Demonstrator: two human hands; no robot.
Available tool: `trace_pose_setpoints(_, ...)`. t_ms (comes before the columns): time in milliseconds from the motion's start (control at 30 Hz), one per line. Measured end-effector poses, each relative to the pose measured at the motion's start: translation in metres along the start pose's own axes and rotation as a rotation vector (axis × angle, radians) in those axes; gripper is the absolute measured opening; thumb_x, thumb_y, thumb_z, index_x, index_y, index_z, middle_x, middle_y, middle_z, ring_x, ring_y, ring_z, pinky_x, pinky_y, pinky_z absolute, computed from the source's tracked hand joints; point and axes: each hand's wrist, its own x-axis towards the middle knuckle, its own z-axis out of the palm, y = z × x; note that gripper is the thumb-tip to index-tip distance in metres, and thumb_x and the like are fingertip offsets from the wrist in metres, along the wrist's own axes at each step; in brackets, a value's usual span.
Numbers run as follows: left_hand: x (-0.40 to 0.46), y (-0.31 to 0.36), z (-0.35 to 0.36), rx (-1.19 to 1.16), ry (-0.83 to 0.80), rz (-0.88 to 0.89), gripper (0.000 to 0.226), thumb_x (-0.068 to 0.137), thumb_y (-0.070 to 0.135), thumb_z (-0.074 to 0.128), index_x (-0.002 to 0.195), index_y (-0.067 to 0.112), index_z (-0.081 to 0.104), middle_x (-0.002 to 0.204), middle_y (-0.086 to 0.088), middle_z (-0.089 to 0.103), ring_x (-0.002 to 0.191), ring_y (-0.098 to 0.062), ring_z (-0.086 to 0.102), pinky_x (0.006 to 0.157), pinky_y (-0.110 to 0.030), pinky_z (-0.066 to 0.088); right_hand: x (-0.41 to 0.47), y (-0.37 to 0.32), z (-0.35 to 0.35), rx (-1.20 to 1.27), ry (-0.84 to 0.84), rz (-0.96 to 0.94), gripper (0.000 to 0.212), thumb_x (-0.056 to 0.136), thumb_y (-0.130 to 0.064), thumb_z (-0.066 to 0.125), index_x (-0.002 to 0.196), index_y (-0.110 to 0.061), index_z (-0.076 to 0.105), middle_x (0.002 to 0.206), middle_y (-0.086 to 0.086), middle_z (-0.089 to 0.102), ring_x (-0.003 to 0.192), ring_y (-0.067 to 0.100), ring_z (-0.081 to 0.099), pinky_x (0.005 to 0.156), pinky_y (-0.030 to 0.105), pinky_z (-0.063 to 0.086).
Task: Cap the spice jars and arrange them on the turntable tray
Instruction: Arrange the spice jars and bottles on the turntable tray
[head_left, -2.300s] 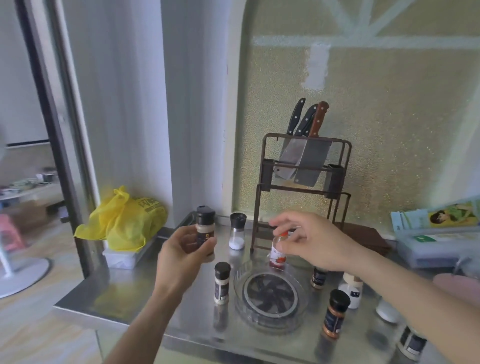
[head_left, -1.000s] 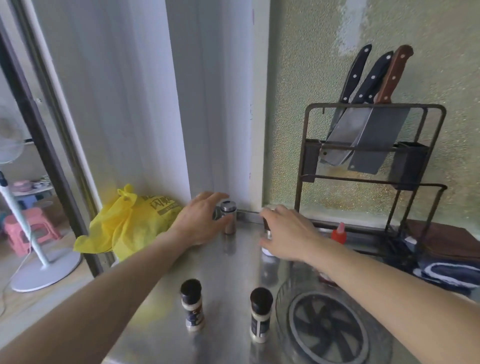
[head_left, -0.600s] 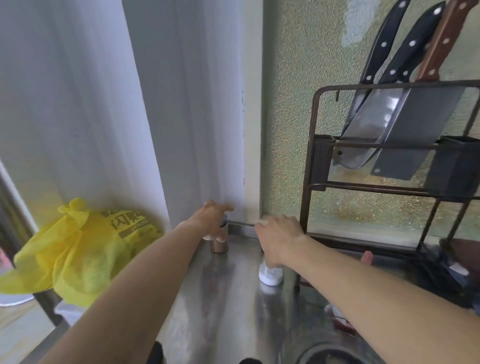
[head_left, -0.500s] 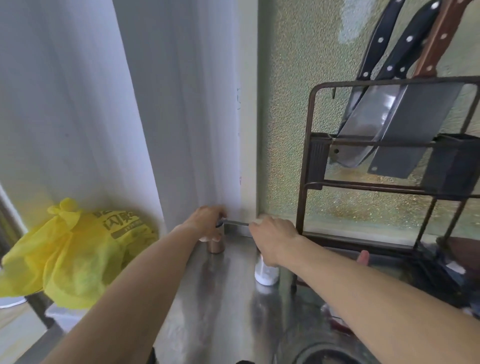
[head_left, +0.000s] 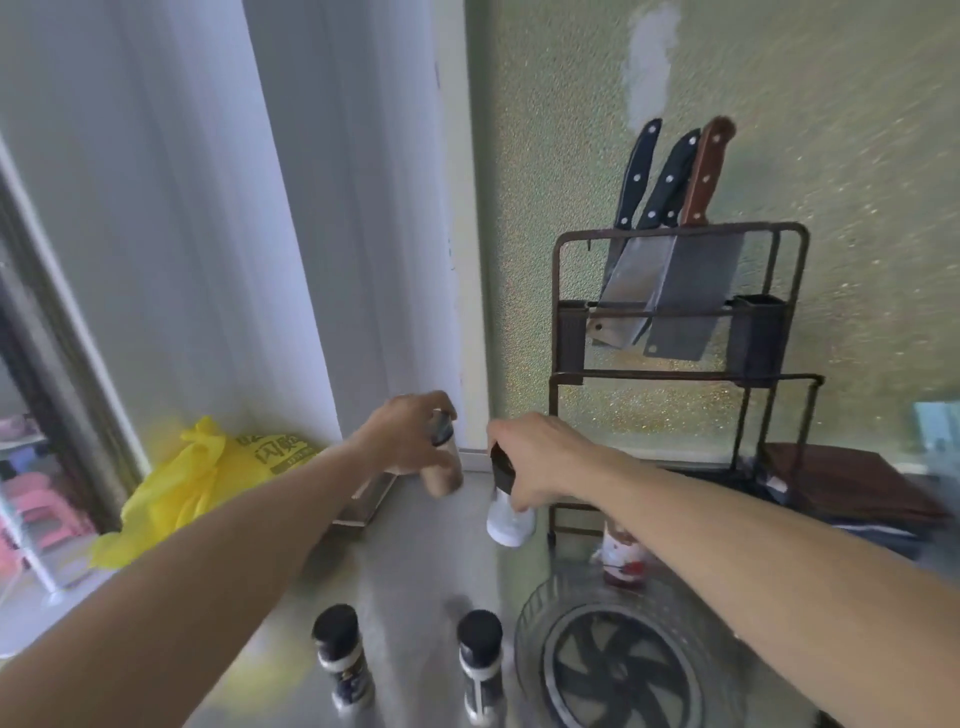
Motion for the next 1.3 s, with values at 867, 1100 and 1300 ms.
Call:
trace_pose_setpoints(867,-0.07,0.141,0.09,0.01,-0.221,0.177,0.085,0.071,0.027,0.089,0.141,0.013,0.041,0.134,-0.006,0.059,0.12,-0.026,0.055,0.097,-0.031,0.046,-0.11,0.058,0.044,0.101,-0.08,0.369,0.135,0.073,-0.032,0.092,0.162,-0.004,-0.006,0.137,0.015,0.059,0.123,0.033,0.059,0.095,0.036,0.052)
trace_pose_setpoints(1100,-0.063,0.136,0.107,-0.059,-0.188,0.14,0.068,0.074,0.029,0.085,0.129,0.015,0.047,0.119,-0.003,0.062,0.102,-0.02,0.055,0.081,-0.025,0.041,-0.112,0.067,0.051,0.238,-0.027,0.442,0.102,0.073,-0.027,0.091,0.151,-0.006,0.03,0.127,0.01,0.062,0.111,0.027,0.063,0.074,0.029,0.045)
trace_pose_setpoints(1300,-0.054,0.135,0.11,-0.079,-0.218,0.142,0.087,0.068,0.046,0.088,0.137,0.016,0.044,0.128,-0.003,0.061,0.112,-0.023,0.056,0.093,-0.031,0.046,-0.118,0.074,0.052,0.268,-0.017,0.424,0.098,0.071,-0.032,0.092,0.143,-0.002,0.033,0.123,0.013,0.062,0.106,0.028,0.063,0.069,0.029,0.045)
